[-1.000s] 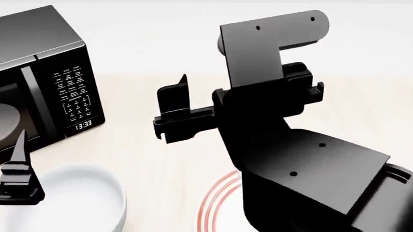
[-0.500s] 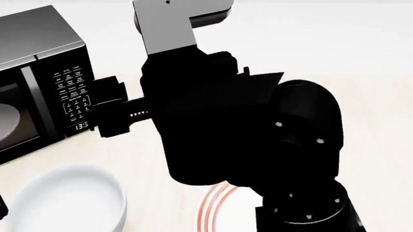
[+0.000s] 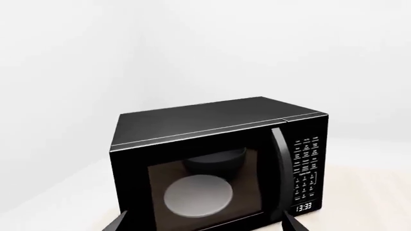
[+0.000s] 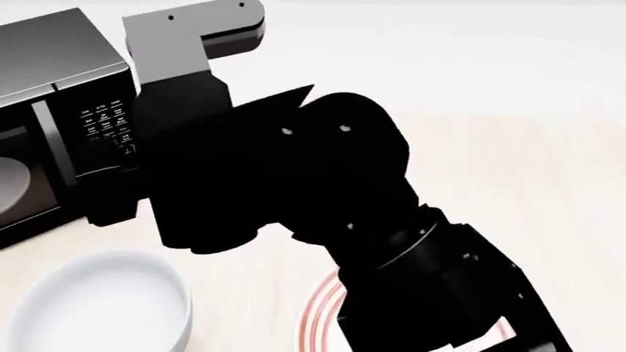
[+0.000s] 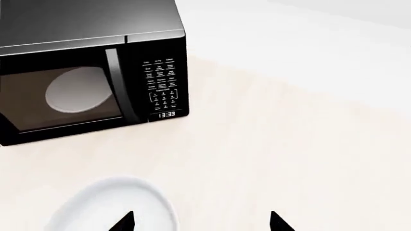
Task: Put the white bowl to the right of the plate.
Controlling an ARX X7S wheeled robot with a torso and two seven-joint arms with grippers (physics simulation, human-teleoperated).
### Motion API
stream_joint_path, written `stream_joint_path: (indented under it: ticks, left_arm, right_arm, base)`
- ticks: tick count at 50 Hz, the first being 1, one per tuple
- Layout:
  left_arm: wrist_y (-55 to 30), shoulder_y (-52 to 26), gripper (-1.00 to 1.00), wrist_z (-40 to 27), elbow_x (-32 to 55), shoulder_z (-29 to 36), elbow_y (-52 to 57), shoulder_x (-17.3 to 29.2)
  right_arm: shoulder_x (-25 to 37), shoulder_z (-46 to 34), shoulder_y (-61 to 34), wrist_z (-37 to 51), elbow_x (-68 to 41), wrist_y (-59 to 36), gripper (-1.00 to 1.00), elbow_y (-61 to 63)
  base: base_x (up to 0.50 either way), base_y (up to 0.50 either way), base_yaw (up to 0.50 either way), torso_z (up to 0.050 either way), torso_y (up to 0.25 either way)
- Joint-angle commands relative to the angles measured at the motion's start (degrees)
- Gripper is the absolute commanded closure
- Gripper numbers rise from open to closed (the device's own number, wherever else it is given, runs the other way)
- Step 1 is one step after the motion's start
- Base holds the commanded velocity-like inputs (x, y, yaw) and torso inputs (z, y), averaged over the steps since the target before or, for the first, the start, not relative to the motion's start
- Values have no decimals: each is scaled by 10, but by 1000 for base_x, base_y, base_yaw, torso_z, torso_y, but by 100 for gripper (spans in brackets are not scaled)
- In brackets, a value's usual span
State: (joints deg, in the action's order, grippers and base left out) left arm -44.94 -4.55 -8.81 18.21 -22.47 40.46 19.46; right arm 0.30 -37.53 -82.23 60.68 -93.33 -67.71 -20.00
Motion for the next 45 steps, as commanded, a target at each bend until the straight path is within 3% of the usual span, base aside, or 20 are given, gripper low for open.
stream_joint_path:
  ticks: [1,11,15,45]
  left_arm:
    - [2,6,-100,-1,15,-50,-3,2]
    - [0,9,-100,-2,23,-62,3,2]
    - [1,10,-100,-1,25,-63,2,2]
    - [9,12,-100,-6,23,-54,-2,5]
  right_arm:
    - [-2,-186,-64,-44,-75,116,-100,-123]
    - [-3,-460,-135,-126,-245,258,-100,-171]
    - [-3,-527,-144,-156,-293,278,-100,-171]
    - [-3,-542,-86,-216,-330,225,-100,-195]
  base:
    - [0,0,0,0,0]
    - [0,0,0,0,0]
    - [0,0,0,0,0]
    - [0,0,0,0,0]
